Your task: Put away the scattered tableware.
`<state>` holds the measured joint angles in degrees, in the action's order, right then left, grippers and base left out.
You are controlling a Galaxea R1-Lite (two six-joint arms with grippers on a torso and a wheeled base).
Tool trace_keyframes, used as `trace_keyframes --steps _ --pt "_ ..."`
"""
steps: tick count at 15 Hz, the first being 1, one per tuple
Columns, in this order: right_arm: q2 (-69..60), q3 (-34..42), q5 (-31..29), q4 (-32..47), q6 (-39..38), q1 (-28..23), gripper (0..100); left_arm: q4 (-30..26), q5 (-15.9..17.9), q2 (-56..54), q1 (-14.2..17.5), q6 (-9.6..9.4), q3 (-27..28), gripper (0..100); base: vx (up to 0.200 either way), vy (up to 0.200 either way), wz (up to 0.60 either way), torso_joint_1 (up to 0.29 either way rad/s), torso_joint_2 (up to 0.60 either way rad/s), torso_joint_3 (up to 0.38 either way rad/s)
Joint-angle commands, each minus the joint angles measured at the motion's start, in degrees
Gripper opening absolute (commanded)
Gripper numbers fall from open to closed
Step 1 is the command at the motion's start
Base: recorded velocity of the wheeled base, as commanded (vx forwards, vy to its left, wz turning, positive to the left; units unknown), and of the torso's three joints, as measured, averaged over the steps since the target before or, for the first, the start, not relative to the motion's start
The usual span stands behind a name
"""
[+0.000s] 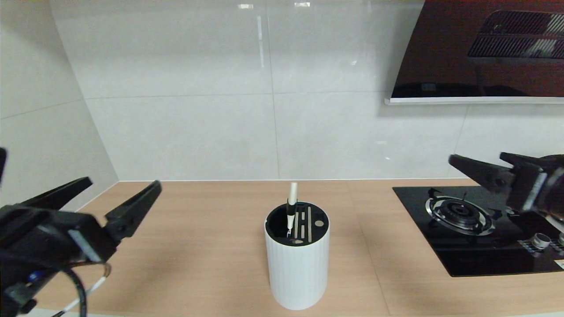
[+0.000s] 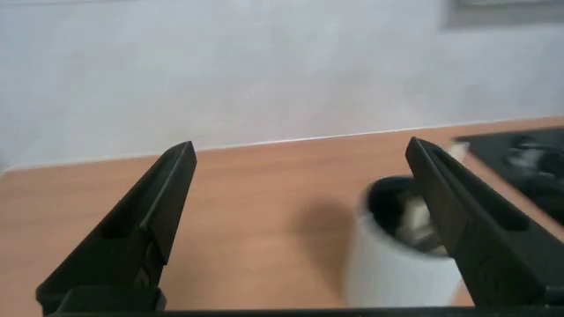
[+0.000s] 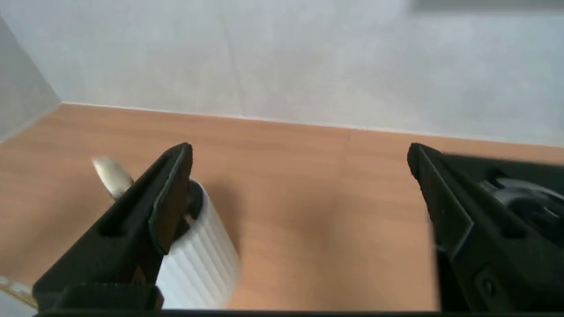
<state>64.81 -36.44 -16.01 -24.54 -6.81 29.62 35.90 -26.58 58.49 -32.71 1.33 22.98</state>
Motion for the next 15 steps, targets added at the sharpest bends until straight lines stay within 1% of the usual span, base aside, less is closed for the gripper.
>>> trace_keyframes --steps 1,2,3,4,5,6,7,8,9,10,11,12,13,14,15 --pt "-20.2 12.3 0.2 4.2 2.7 -3.7 100 -13.8 0.0 -22.1 3.4 -0.19 -3.6 100 0.0 0.0 0.0 0.0 0.0 0.0" --pt "-29.1 14.8 0.1 7.5 2.0 -4.5 100 -21.9 0.1 -29.1 4.8 -0.19 -3.6 100 0.0 0.0 0.0 0.0 0.0 0.0" --pt "-38.2 16.1 -0.3 12.9 1.3 -6.7 100 -28.3 0.2 -36.2 7.0 -0.1 -4.1 100 0.0 0.0 0.0 0.0 0.0 0.0" --pt "-43.8 16.1 -0.1 18.4 1.2 -11.0 100 -32.7 0.8 -41.2 9.3 0.08 -4.6 100 0.0 0.0 0.0 0.0 0.0 0.0" --pt "-47.8 16.0 0.3 22.5 1.2 -14.6 100 -36.3 2.3 -45.5 11.6 0.08 -4.7 100 0.0 0.0 0.0 0.0 0.0 0.0" --pt "-52.5 16.0 0.7 27.0 1.5 -16.9 100 -40.3 4.7 -50.4 13.5 -0.19 -4.0 100 0.0 0.0 0.0 0.0 0.0 0.0" --pt "-55.9 15.4 0.5 30.8 2.2 -17.1 100 -42.8 5.5 -53.6 15.4 -0.54 -3.0 100 0.0 0.0 0.0 0.0 0.0 0.0" --pt "-57.8 14.6 0.1 33.5 3.1 -17.2 100 -44.6 5.5 -55.4 16.2 -1.07 -2.2 100 0.0 0.0 0.0 0.0 0.0 0.0" --pt "-59.1 14.2 -1.5 38.2 3.4 -18.1 100 -45.9 4.2 -56.5 16.4 -1.5 -2.1 100 0.0 0.0 0.0 0.0 0.0 0.0" --pt "-59.1 14.9 -4.5 38.8 3.4 -19.2 100 -45.8 2.0 -56.4 16.5 -0.8 -2.0 100 0.0 0.0 0.0 0.0 0.0 0.0" --pt "-59.1 15.6 -5.1 38.8 3.6 -20.9 100 -45.9 1.4 -56.4 16.5 -0.63 -1.8 100 0.0 0.0 0.0 0.0 0.0 0.0" --pt "-59.1 16.3 -5.1 38.8 4.3 -23.8 100 -45.9 1.4 -56.4 16.6 -0.63 -1.8 100 0.0 0.0 0.0 0.0 0.0 0.0" --pt "-59.7 16.4 -4.9 38.9 5.9 -26.5 100 -45.9 1.3 -56.4 16.7 -0.63 -1.4 100 0.0 0.0 0.0 0.0 0.0 0.0" --pt "-61.9 16.5 -4.6 38.9 9.1 -30.4 100 -46.0 0.6 -56.4 16.7 -0.45 0.3 100 0.0 0.0 0.0 0.0 0.0 0.0" --pt "-62.2 16.8 -5.1 38.8 9.5 -30.9 100 -46.1 0.1 -56.2 16.7 -0.27 1.3 100 0.0 0.0 0.0 0.0 0.0 0.0"
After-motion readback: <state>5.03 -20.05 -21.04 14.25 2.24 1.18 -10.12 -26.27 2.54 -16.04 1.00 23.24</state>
